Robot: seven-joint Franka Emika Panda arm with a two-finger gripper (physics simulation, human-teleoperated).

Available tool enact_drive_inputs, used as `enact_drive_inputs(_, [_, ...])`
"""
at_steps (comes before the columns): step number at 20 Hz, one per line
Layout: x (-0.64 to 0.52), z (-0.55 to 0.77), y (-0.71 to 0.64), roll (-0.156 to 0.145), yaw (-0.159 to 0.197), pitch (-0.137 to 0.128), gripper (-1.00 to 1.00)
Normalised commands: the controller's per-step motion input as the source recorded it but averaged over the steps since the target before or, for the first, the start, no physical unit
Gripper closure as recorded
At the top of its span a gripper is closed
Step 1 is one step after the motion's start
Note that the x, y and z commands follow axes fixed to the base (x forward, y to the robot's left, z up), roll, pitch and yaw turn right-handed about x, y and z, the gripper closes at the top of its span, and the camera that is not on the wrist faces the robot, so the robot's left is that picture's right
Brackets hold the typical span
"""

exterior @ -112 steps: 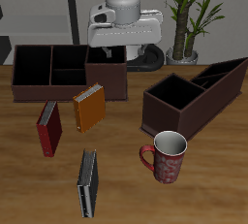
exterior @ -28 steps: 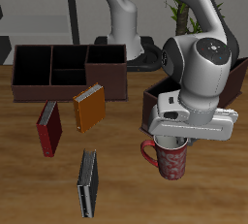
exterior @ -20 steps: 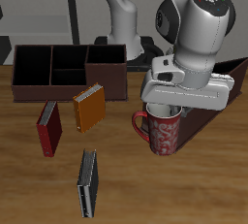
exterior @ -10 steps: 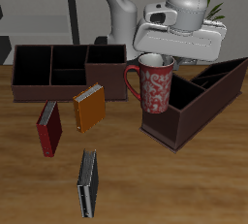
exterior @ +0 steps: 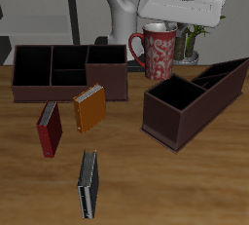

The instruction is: Place the red mug into the left desk caddy's right compartment

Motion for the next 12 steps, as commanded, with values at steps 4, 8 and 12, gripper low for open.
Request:
enact_drive_inputs(4, [-0.18, 0.04, 0.10, 0.005, -0.006, 0.001, 1.00])
enact_drive_inputs(8, [-0.27, -0.06, 0.18, -0.036, 0.002, 0.019, 1.00])
enact_drive_inputs(12, [-0.12, -0.15, 0.26, -0.101, -0.015, 0.036, 1.00])
